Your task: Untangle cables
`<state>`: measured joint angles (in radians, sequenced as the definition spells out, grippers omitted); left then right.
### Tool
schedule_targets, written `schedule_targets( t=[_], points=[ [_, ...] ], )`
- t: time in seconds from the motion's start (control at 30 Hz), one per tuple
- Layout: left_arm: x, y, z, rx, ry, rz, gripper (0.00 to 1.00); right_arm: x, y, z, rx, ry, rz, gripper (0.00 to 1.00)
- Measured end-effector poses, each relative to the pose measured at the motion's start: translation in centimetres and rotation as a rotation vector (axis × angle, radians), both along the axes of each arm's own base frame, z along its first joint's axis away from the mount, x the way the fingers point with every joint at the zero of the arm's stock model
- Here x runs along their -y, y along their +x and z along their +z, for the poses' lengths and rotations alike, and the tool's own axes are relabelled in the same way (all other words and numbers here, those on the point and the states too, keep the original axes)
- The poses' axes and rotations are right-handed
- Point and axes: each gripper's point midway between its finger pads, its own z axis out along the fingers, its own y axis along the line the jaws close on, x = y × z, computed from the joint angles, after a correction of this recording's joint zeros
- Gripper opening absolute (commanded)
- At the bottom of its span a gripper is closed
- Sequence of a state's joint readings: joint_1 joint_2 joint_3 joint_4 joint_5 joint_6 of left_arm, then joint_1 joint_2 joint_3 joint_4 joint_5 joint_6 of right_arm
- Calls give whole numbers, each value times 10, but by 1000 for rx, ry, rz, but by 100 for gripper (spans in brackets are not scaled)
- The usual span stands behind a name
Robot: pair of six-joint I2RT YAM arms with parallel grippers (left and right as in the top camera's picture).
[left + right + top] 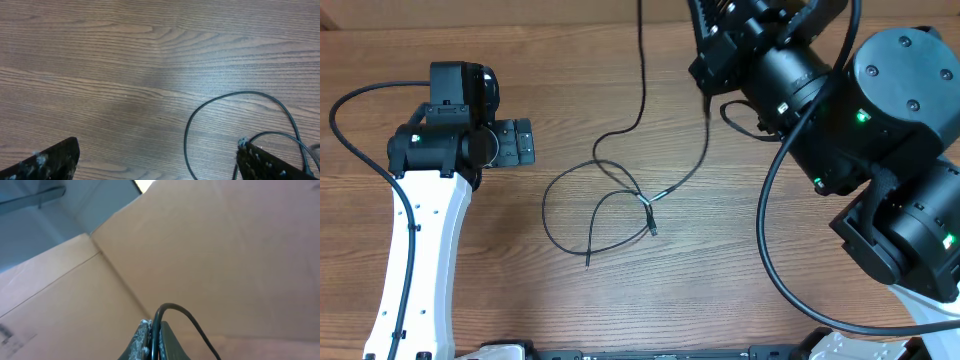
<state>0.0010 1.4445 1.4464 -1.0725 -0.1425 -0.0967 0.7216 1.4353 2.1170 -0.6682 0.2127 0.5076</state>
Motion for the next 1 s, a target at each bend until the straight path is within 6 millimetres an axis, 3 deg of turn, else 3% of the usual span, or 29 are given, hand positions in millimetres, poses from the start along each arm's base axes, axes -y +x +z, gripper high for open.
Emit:
schedule_targets(
  t=[0.2, 0.4, 0.5, 0.67, 0.7, 0.77, 1.0],
  points=[
    [0, 0, 0, 0, 0, 0, 100, 29, 13, -1, 42, -100, -192, 4],
    [0, 0, 0, 0, 0, 0, 100, 81, 26, -16, 9, -264, -490, 4],
    [0, 0, 0, 0, 0, 0, 100, 111, 31, -21, -14, -315, -624, 4],
    [0, 0, 0, 0, 0, 0, 100, 174, 42, -34, -88, -398, -825, 4],
    [0, 0, 0, 0, 0, 0, 100, 196, 45, -39, -117, -420, -891, 4],
    [0, 0, 0, 0, 0, 0, 100, 215, 47, -43, -142, -436, -946, 4],
    [0, 1, 0, 2, 0, 0, 100, 303, 68, -75, -292, -505, -1179, 4]
  ],
)
